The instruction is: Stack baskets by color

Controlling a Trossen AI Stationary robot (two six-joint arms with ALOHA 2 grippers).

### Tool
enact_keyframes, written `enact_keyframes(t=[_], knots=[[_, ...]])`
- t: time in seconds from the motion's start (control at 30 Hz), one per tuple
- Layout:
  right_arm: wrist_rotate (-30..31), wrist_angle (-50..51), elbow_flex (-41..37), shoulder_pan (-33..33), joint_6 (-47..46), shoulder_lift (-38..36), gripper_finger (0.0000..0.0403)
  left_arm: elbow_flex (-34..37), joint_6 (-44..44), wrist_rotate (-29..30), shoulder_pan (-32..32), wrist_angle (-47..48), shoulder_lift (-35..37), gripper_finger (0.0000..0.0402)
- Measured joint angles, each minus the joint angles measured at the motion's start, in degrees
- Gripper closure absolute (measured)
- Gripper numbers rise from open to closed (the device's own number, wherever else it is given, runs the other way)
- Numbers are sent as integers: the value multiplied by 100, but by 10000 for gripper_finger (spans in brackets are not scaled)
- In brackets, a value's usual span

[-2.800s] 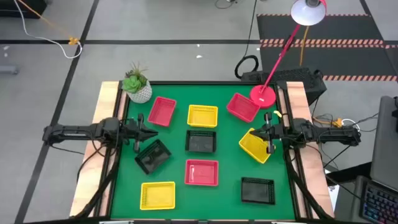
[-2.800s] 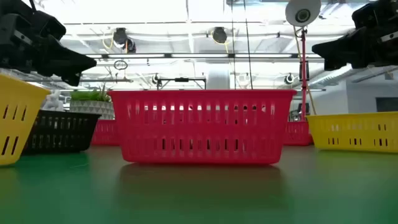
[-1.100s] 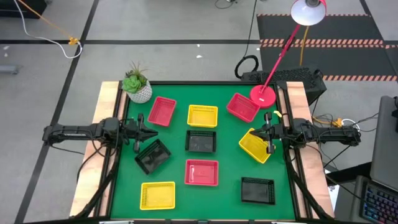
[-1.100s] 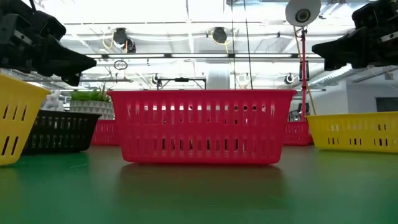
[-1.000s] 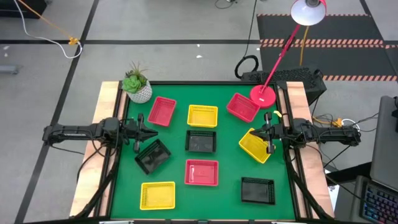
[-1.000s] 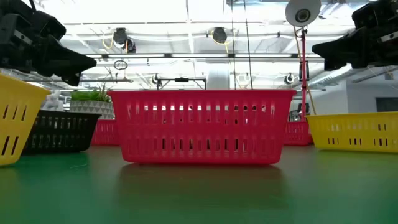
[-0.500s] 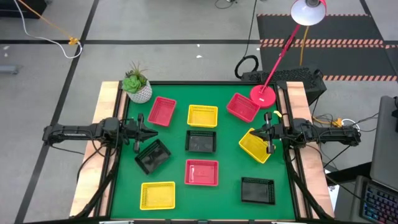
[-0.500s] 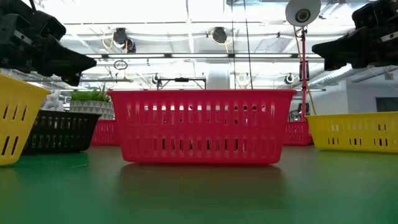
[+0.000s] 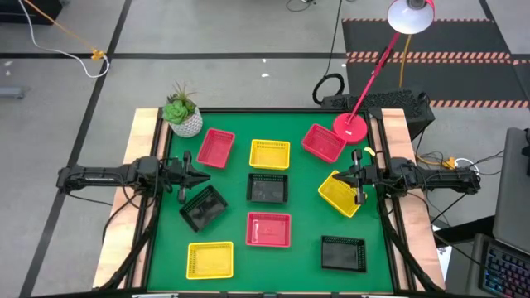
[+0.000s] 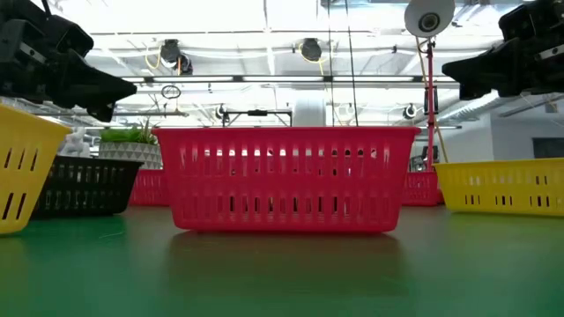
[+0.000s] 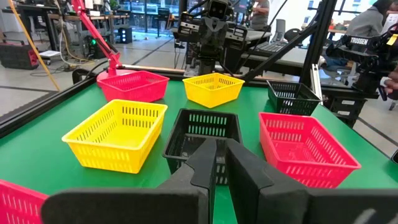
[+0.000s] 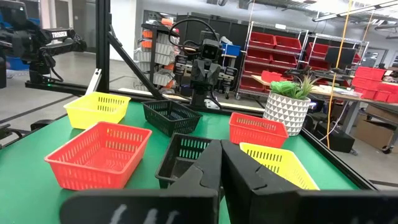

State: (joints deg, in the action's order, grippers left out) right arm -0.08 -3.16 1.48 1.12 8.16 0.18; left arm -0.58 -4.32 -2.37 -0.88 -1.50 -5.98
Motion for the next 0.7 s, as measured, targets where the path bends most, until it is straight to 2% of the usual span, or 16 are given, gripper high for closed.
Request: enact_keyframes(t=[0.7], knots=[[-1,-23,2,0,-102,1,403,0,-2,2,1,-2,-1,366]])
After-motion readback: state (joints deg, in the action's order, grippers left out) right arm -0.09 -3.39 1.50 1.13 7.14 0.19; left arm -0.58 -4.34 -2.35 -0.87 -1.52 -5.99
